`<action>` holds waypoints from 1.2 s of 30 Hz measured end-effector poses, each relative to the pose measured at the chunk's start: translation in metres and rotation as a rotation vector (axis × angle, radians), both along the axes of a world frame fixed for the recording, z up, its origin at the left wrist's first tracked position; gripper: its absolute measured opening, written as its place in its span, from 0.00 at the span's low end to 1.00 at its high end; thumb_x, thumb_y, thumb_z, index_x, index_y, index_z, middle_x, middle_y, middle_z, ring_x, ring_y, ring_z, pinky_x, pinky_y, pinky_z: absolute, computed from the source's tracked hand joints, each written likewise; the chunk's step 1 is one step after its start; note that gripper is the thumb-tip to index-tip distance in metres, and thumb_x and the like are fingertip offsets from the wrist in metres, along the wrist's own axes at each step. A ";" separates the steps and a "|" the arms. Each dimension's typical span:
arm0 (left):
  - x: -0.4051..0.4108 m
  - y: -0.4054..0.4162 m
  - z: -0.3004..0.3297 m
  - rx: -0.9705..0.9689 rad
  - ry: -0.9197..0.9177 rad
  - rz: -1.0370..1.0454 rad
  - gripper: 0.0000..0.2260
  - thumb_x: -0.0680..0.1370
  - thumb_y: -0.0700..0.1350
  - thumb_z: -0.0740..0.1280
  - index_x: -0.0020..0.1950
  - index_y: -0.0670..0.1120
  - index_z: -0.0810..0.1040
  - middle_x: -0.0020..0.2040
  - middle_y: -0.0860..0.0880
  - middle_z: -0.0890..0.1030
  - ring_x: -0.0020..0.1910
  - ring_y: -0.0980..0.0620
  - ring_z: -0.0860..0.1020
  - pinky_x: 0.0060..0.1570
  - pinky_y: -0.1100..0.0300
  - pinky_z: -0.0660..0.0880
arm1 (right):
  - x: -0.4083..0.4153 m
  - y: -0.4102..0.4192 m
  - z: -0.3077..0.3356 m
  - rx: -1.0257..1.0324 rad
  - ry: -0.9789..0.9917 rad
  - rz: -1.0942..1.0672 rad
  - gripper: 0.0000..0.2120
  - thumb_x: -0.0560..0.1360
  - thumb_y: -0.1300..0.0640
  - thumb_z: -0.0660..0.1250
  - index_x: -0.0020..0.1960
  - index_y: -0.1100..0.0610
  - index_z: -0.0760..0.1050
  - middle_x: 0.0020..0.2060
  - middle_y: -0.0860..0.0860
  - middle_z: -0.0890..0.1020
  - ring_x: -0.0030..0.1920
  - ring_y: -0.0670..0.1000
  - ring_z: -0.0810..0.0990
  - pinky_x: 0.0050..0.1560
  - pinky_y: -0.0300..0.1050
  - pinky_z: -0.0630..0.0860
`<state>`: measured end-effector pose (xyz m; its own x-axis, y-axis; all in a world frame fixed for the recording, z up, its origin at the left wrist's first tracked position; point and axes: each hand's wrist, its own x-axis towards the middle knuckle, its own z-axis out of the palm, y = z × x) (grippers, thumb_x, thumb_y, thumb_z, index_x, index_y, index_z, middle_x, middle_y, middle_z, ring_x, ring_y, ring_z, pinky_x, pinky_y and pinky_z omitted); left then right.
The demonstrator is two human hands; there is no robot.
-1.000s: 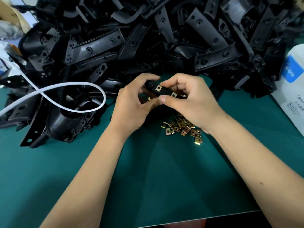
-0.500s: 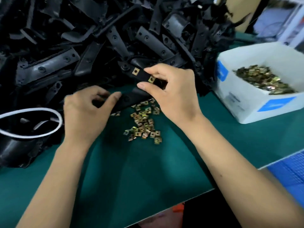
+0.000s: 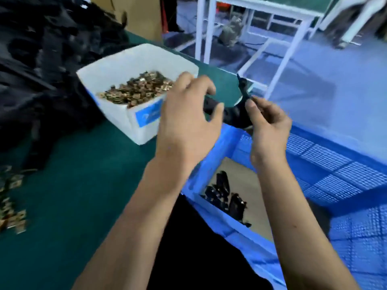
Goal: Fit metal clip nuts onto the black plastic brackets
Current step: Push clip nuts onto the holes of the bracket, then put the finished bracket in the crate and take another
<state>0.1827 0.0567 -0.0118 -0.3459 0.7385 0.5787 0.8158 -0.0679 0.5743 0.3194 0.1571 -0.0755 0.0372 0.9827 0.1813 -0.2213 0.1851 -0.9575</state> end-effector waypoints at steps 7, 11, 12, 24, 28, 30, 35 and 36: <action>0.078 0.050 -0.133 -0.724 0.162 -0.292 0.34 0.80 0.51 0.70 0.81 0.49 0.57 0.67 0.40 0.75 0.64 0.35 0.76 0.61 0.42 0.75 | 0.100 0.008 -0.171 -0.912 -0.031 -0.145 0.09 0.76 0.65 0.74 0.54 0.67 0.78 0.52 0.67 0.83 0.52 0.64 0.84 0.49 0.62 0.82; 0.076 0.035 -0.204 -1.007 0.174 -0.268 0.23 0.79 0.52 0.71 0.70 0.46 0.70 0.63 0.41 0.78 0.63 0.37 0.78 0.60 0.44 0.76 | 0.113 -0.013 -0.230 -1.173 -0.079 -0.132 0.08 0.78 0.69 0.69 0.56 0.68 0.73 0.46 0.64 0.78 0.41 0.59 0.79 0.35 0.51 0.81; 0.076 0.031 -0.214 -1.031 0.169 -0.265 0.20 0.78 0.52 0.71 0.67 0.46 0.73 0.61 0.42 0.79 0.62 0.38 0.79 0.60 0.46 0.77 | 0.112 -0.018 -0.236 -1.200 -0.055 -0.104 0.06 0.80 0.69 0.67 0.55 0.68 0.73 0.45 0.63 0.77 0.39 0.58 0.78 0.39 0.50 0.83; 0.069 0.034 -0.091 -0.032 -0.099 -0.169 0.04 0.76 0.40 0.68 0.46 0.48 0.82 0.44 0.54 0.83 0.38 0.51 0.81 0.42 0.52 0.78 | 0.030 -0.005 -0.108 -0.407 -0.588 -0.143 0.03 0.76 0.59 0.70 0.48 0.56 0.83 0.42 0.52 0.87 0.45 0.51 0.85 0.56 0.55 0.80; 0.029 0.016 -0.026 0.258 -0.081 -0.024 0.04 0.76 0.39 0.67 0.47 0.44 0.82 0.43 0.51 0.83 0.37 0.52 0.79 0.40 0.59 0.75 | -0.019 -0.013 -0.013 -0.067 -0.468 -0.111 0.03 0.76 0.58 0.69 0.48 0.53 0.81 0.37 0.51 0.85 0.40 0.53 0.85 0.47 0.59 0.82; -0.001 -0.004 -0.008 0.318 -0.134 0.070 0.05 0.77 0.40 0.67 0.48 0.42 0.83 0.42 0.51 0.83 0.37 0.53 0.80 0.41 0.57 0.77 | -0.048 -0.033 0.026 0.099 -0.419 -0.040 0.04 0.76 0.61 0.68 0.46 0.56 0.81 0.36 0.50 0.84 0.39 0.54 0.84 0.44 0.58 0.82; -0.083 -0.066 0.010 0.460 -0.204 0.304 0.05 0.77 0.43 0.68 0.47 0.49 0.84 0.42 0.58 0.84 0.39 0.59 0.82 0.42 0.65 0.76 | -0.134 -0.104 0.076 0.370 -0.399 0.230 0.06 0.75 0.63 0.70 0.40 0.55 0.80 0.30 0.46 0.82 0.32 0.47 0.79 0.39 0.48 0.77; -0.104 -0.080 0.008 0.465 -0.228 0.367 0.05 0.77 0.45 0.68 0.47 0.54 0.84 0.41 0.58 0.84 0.40 0.58 0.84 0.42 0.63 0.78 | -0.152 -0.120 0.079 0.396 -0.405 0.304 0.07 0.75 0.62 0.70 0.39 0.54 0.80 0.30 0.46 0.81 0.32 0.48 0.79 0.39 0.48 0.77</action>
